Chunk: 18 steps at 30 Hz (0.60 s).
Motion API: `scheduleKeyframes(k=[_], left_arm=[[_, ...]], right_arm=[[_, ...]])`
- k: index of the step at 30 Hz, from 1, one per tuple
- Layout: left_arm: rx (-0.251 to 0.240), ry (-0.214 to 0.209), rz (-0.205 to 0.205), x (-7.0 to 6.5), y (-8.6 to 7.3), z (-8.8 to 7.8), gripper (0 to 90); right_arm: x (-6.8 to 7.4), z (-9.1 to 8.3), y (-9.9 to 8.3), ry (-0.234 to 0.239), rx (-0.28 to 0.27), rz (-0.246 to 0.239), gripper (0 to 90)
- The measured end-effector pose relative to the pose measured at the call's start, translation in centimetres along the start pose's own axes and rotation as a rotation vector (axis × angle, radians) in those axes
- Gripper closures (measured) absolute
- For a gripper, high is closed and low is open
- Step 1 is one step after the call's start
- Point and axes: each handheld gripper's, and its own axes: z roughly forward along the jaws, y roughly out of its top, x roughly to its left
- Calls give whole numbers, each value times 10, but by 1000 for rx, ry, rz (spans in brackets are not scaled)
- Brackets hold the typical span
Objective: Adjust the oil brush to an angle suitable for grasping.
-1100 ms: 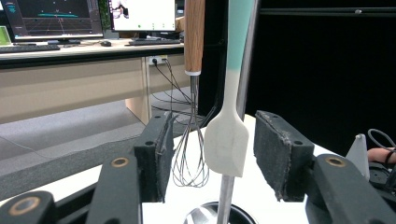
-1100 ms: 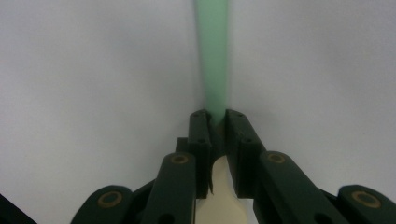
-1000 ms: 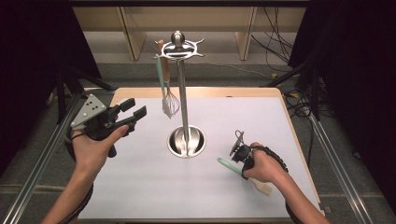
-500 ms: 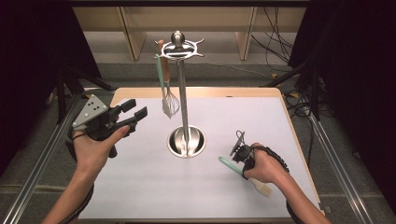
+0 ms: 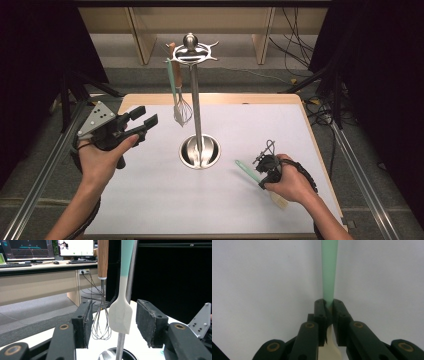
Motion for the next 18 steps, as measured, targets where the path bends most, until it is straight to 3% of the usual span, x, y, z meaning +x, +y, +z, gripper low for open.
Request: scheduleKeyframes(k=[4,8,13,18], left_arm=[[3,-1,-5,0,-1,1,466],[1,-3,-5,-1,-1,1,464],[1,-1,-5,-1,-1,1,461],[-5,6,-14,2,1,-1,459]], right_arm=[[-1,-8,-5,7,-97,45,834],[-2,-14,-11,-21,-205,61,834],[-2,-20,-17,-23,-283,115,834],[-2,-26,-23,-28,-352,123,834]])
